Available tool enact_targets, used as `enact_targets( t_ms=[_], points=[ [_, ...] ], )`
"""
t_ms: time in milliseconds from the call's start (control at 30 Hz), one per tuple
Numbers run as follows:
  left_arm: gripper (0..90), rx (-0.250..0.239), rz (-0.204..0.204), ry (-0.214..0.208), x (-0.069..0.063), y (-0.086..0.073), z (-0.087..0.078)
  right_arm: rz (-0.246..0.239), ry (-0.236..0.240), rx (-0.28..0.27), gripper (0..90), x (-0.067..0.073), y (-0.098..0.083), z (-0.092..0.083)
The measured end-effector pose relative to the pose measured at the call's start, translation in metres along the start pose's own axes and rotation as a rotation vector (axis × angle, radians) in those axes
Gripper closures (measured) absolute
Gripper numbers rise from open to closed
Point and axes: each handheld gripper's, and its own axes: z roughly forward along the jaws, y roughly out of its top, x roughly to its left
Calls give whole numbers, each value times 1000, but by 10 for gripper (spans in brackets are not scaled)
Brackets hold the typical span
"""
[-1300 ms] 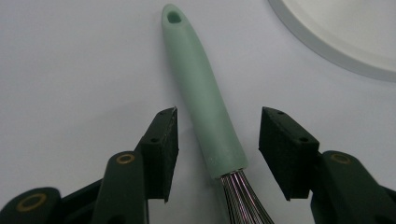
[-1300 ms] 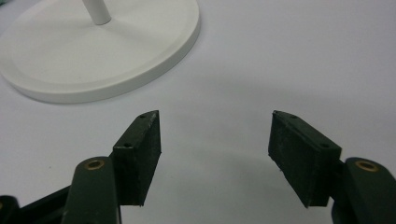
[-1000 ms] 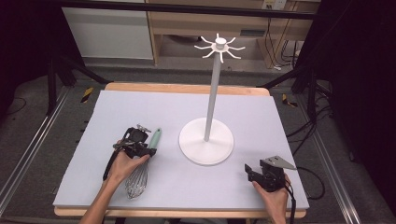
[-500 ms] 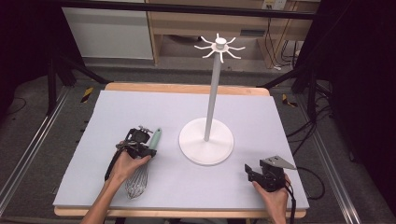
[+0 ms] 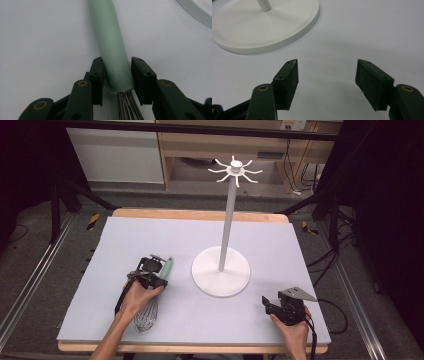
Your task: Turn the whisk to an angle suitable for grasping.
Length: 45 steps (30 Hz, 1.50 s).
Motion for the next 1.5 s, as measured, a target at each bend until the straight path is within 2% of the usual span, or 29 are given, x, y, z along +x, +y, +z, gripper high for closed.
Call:
enact_targets(
  t_ms=[167, 333, 567, 767, 1133, 1433, 1500],
  points=[
    [666, 11, -14, 0, 0, 2, 0, -1, 0, 0, 353, 0, 0, 0],
    [678, 18, -19, -25, -2, 4, -3, -2, 4, -1, 353, -1, 0, 0],
    [689, 24, 6, -32, -6, 3, -7, 7, 8, -1, 353, -1, 0, -1],
    [690, -17, 10, -51, -7, -1, -16, 7, 9, -1, 354, -2, 0, -2],
    [690, -95, 19, -81, -3, -9, -46, 1, 5, -3, 357, -2, 0, -1],
    [690, -191, 12, -110, 1, -14, -77, 2, 4, -4, 358, -2, 0, -1],
    [690, -227, 18, -117, 1, -15, -86, 5, 4, -5, 357, -2, 0, -2]
  ],
)
